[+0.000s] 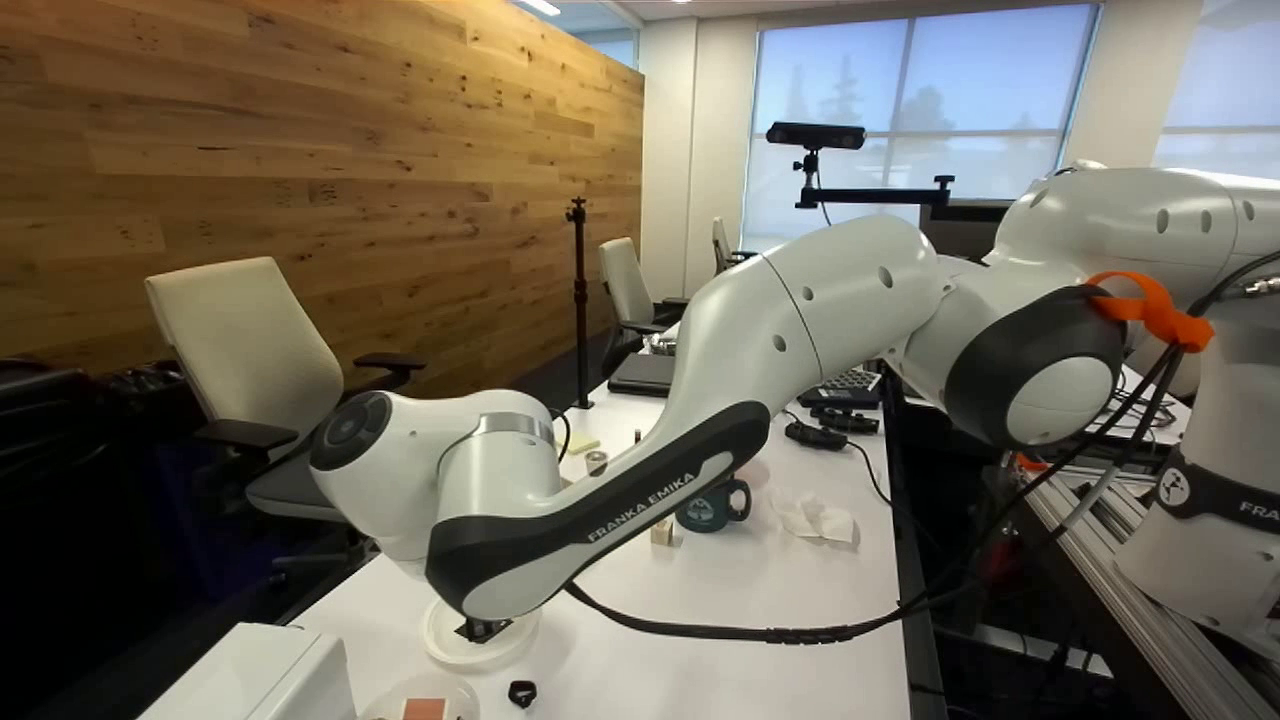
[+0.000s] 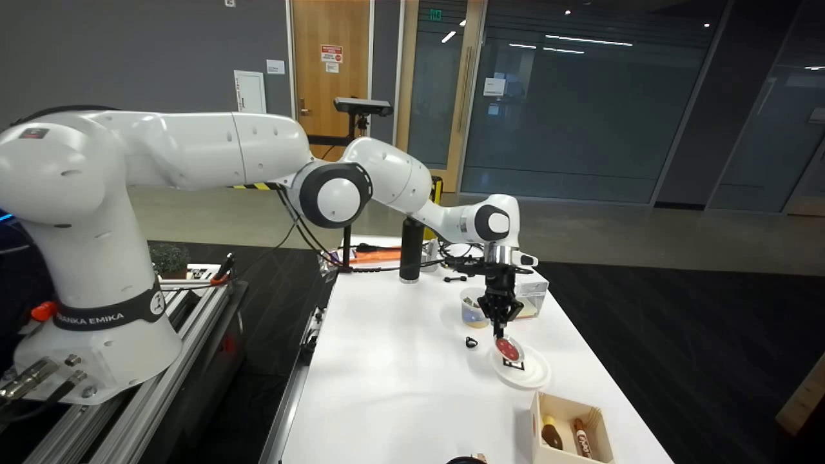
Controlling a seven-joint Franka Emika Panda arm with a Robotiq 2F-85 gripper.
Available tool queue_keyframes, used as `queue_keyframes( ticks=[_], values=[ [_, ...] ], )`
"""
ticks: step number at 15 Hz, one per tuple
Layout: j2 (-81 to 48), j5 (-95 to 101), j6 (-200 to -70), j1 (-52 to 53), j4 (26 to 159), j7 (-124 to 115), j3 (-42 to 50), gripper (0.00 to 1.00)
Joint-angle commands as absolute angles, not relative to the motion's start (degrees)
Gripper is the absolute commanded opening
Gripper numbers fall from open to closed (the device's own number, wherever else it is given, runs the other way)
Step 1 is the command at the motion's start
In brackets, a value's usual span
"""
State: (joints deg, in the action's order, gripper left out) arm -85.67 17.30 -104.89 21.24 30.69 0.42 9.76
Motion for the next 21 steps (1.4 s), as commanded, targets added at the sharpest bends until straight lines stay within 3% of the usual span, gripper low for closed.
queue_keyframes(
  ticks=[1, 16, 17, 18, 21],
  values=[
    [-85.7, 19.9, -107.0, 21.6, 31.7, 0.4, 9.8, 0.01],
    [-86.0, 23.1, -120.0, 22.0, 37.4, -1.6, 11.0, 0.01],
    [-86.1, 23.2, -120.6, 22.1, 37.6, -2.4, 11.2, 0.10],
    [-86.1, 23.3, -120.8, 22.3, 37.8, -2.4, 11.2, 0.30],
    [-86.1, 22.9, -119.9, 22.4, 36.8, -1.9, 11.1, 0.49]
  ],
)
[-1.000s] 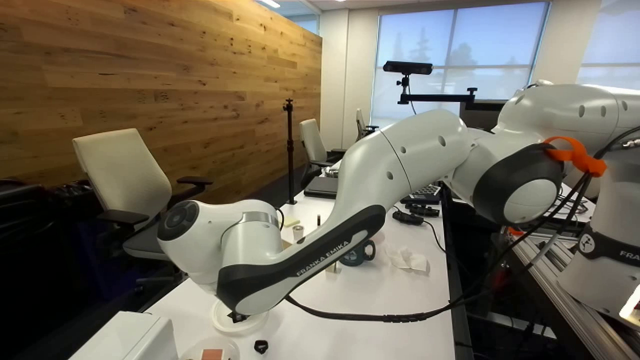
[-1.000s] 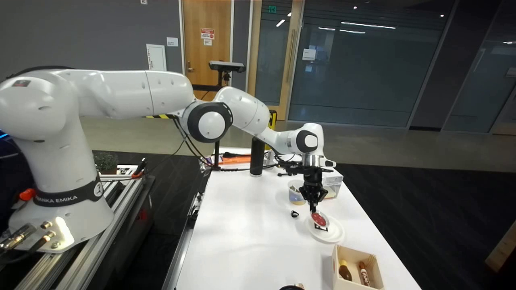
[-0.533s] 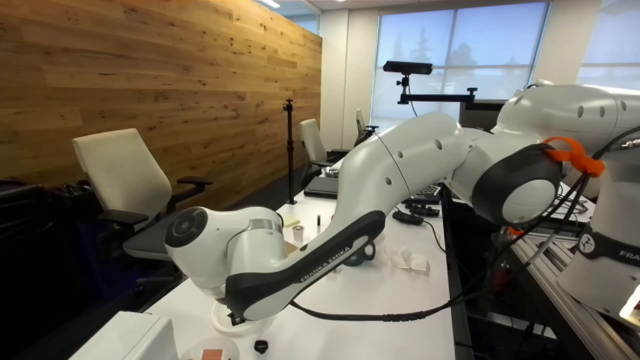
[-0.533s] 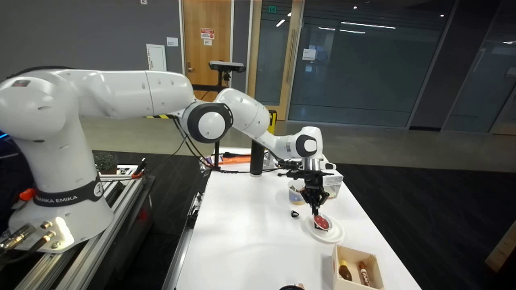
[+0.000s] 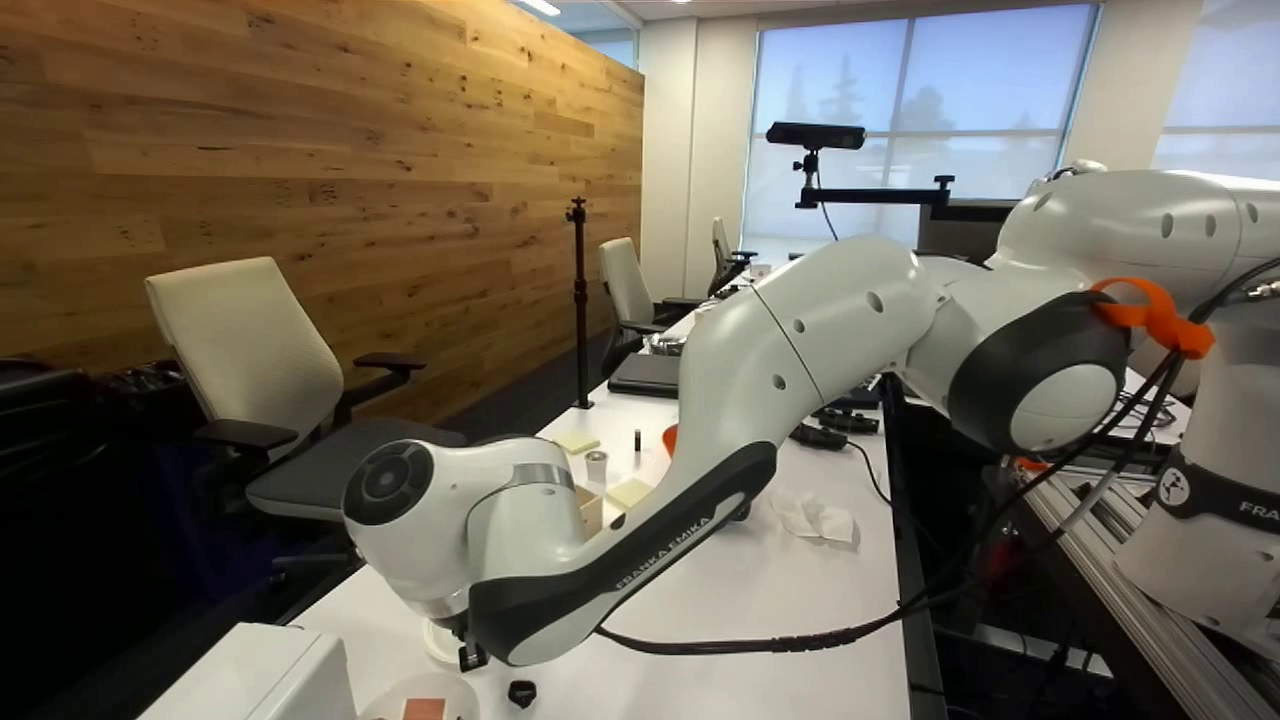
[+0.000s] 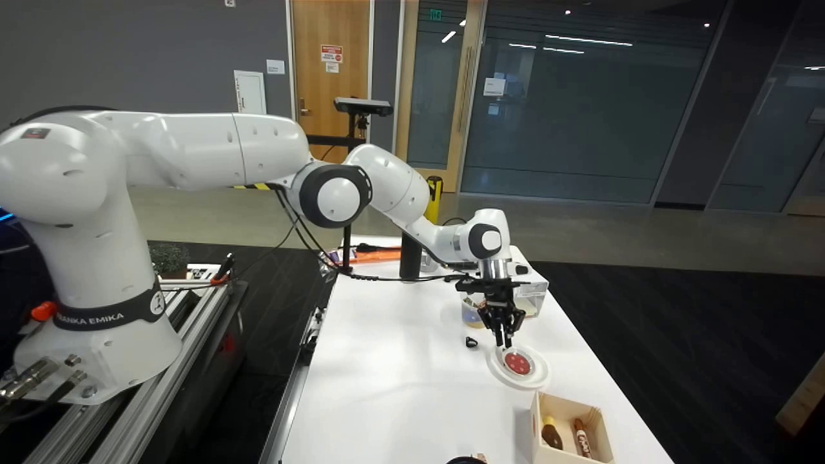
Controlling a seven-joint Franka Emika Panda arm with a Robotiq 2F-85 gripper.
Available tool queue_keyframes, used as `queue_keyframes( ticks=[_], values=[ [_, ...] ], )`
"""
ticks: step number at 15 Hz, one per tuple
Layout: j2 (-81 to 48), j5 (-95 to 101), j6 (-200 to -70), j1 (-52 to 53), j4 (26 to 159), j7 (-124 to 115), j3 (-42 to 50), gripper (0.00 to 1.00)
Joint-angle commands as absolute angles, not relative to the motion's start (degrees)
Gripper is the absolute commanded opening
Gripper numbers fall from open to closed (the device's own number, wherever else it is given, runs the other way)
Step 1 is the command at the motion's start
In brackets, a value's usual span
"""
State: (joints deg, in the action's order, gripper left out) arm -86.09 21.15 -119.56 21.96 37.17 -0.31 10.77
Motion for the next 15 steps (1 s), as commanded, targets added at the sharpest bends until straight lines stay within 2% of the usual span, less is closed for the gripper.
queue_keyframes(
  ticks=[1, 7, 15],
  values=[
    [-86.1, 22.4, -119.3, 22.2, 36.0, -1.9, 10.9, 0.57],
    [-83.2, 13.9, -119.6, 19.1, 30.9, 5.5, 1.2, 0.98],
    [-81.2, 3.8, -118.3, 11.8, 29.9, 16.6, -13.3, 1.00]
  ],
)
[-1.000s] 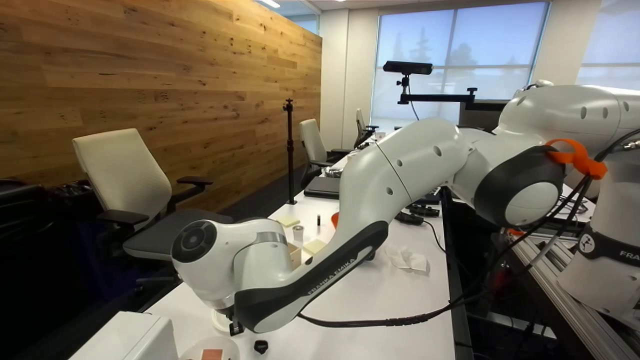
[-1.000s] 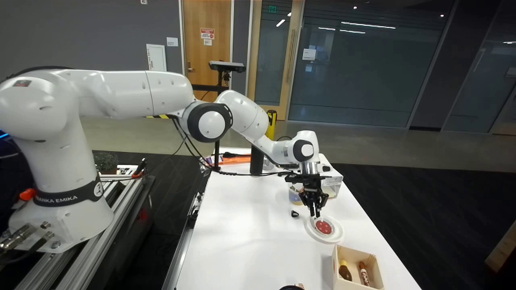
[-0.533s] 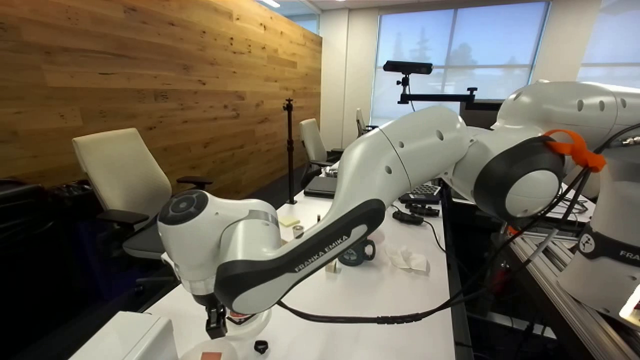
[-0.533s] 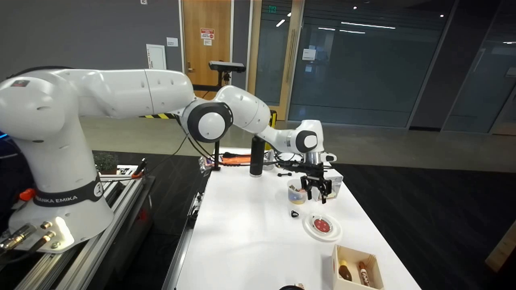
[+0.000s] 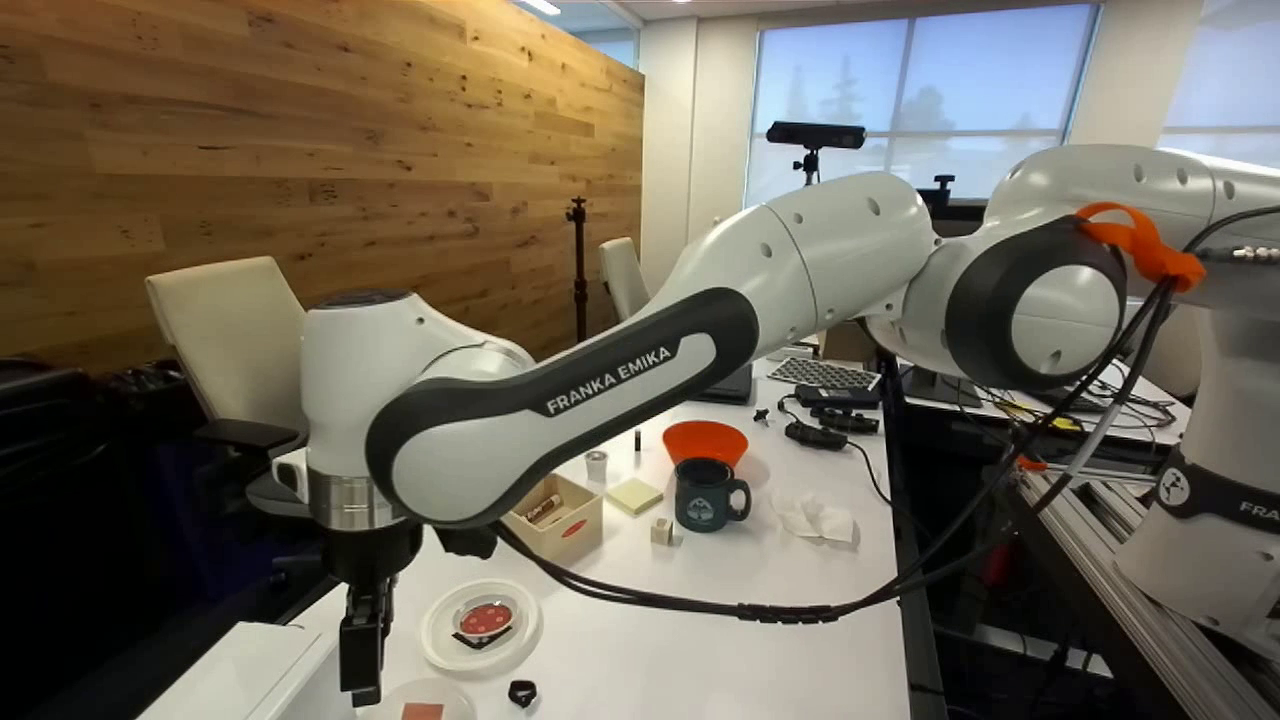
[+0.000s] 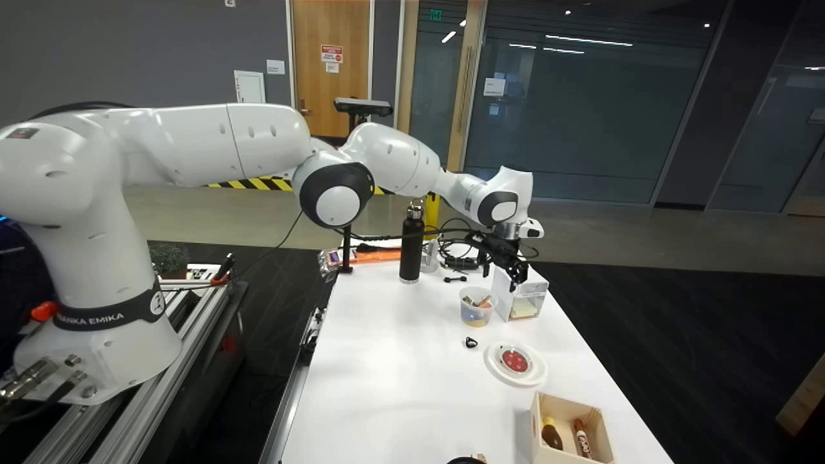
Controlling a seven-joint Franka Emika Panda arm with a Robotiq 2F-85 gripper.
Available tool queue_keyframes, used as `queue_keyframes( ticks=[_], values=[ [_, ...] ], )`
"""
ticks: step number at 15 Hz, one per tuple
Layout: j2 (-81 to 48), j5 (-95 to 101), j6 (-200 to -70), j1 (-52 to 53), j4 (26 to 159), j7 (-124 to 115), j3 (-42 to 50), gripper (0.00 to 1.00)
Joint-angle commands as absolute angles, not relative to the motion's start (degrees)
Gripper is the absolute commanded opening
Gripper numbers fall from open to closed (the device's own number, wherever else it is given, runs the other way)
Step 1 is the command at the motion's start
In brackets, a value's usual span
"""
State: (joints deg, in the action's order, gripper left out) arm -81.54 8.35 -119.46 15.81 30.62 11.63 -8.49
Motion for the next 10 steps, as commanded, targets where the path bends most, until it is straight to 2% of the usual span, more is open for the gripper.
queue_keyframes(
  ticks=[1, 10],
  values=[
    [-80.8, 3.4, -117.9, 10.5, 29.9, 16.2, -13.7, 1.00],
    [-75.1, 6.7, -119.7, 4.3, 27.6, 2.5, -10.2, 1.00]
  ],
)
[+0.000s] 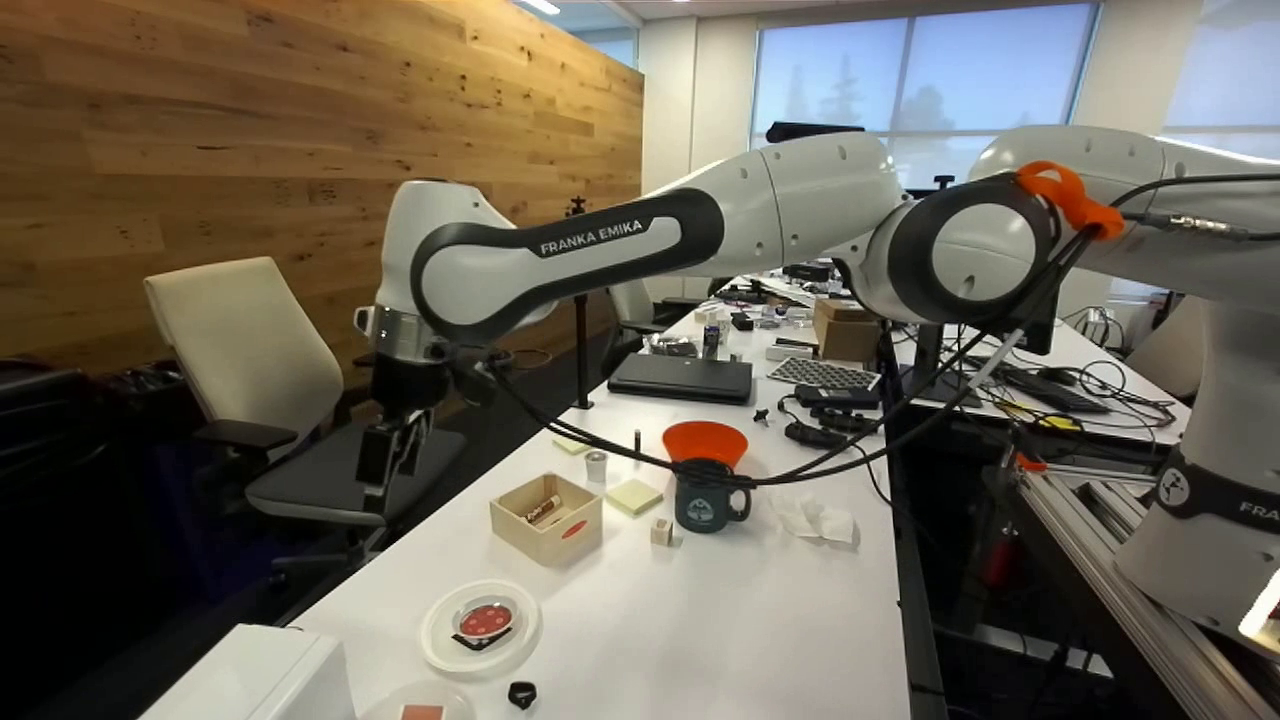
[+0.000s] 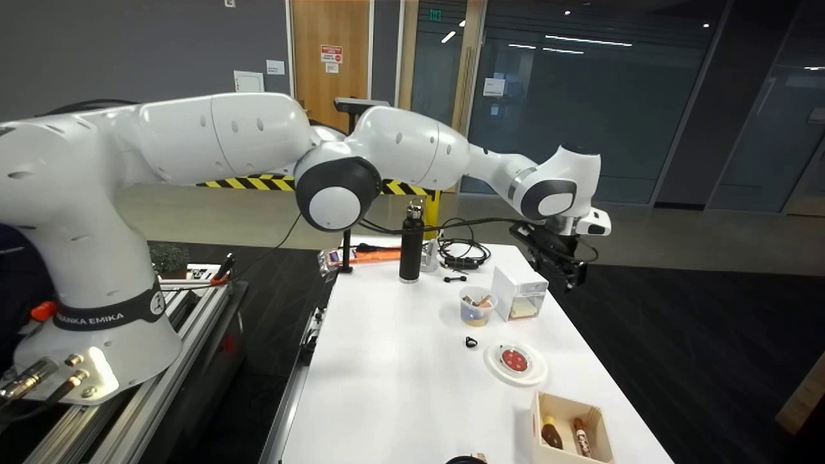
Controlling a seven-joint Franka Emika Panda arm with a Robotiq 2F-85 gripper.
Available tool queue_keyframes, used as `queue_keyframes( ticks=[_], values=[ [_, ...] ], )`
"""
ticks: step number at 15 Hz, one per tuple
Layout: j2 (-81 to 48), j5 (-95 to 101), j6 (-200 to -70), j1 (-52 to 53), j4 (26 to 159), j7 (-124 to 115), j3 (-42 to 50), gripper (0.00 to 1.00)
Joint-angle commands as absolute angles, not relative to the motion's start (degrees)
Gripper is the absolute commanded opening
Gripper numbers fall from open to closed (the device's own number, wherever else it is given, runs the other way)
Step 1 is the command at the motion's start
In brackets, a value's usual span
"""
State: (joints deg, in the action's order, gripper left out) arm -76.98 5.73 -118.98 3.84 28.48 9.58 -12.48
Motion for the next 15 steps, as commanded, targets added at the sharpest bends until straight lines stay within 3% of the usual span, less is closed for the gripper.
queue_keyframes(
  ticks=[1, 3, 4, 8, 15],
  values=[
    [-74.9, 7.0, -120.5, 4.2, 27.0, -0.4, -9.2, 1.00],
    [-77.6, 4.8, -118.2, 5.9, 19.5, -4.8, -3.8, 1.00],
    [-73.9, 5.2, -121.1, 5.7, 25.1, -8.0, -2.0, 1.00],
    [-73.0, 6.0, -121.4, 6.1, 24.3, -19.4, 3.8, 1.00],
    [-73.1, 5.9, -130.4, 6.3, 23.9, -20.3, 5.9, 1.00]
  ],
)
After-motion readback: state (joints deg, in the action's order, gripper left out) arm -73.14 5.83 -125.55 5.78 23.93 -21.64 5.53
